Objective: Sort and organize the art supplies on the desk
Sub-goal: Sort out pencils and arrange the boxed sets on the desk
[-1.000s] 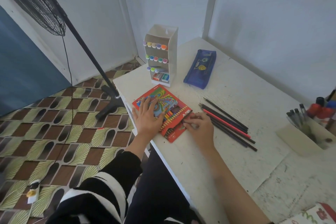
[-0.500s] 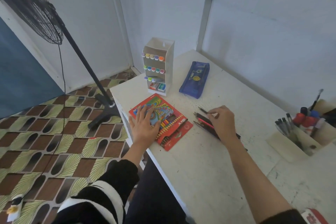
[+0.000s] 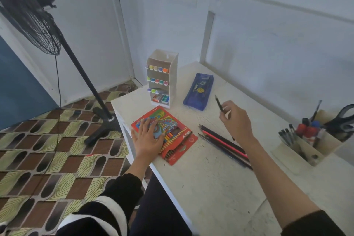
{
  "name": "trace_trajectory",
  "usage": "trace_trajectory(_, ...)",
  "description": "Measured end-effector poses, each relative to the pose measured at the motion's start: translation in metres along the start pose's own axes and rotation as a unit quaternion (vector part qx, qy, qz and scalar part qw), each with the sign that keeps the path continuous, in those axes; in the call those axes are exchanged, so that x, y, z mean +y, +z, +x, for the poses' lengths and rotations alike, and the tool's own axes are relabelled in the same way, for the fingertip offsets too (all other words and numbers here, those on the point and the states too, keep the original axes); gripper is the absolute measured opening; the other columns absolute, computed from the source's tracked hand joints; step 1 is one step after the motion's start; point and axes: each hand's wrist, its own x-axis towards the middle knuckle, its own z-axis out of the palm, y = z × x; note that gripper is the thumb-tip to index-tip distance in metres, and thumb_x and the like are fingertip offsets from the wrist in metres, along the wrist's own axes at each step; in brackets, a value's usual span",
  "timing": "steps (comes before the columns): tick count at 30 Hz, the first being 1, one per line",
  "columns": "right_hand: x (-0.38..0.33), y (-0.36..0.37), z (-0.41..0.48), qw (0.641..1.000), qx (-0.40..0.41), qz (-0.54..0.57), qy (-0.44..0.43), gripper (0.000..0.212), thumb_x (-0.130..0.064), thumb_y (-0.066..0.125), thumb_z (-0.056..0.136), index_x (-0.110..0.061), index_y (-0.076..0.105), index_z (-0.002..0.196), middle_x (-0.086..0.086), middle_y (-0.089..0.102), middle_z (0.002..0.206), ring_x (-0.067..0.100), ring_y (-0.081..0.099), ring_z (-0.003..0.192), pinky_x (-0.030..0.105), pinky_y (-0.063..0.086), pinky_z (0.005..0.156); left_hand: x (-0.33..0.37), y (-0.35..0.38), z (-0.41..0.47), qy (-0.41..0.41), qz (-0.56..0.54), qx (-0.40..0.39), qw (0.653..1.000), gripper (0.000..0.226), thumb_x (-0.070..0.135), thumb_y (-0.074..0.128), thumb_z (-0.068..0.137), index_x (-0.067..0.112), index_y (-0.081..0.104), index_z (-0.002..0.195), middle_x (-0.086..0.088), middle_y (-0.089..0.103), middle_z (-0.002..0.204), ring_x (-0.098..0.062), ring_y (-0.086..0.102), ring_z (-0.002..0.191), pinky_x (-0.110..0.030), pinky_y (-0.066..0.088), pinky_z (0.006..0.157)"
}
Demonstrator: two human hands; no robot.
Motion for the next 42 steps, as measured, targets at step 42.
trace_trajectory(42, -0.042, 0.104, -0.078, 0.985, -0.044, 0.162, 0.026, 0.019, -0.004, 0.065, 0.084, -0.007, 0.072, 0.102, 0.009, 0.071, 0.093, 0.018, 0.064, 0.082, 0.021, 0.049, 0.077, -0.003, 0.004, 0.001, 0.007, -0.004, 0.017, 1.0, 0.057, 0.051, 0.045, 0.094, 0.031, 0.031, 0.145, 0.006, 0.017, 0.158, -0.014, 0.0, 0.147, -0.044, -0.013, 0.115)
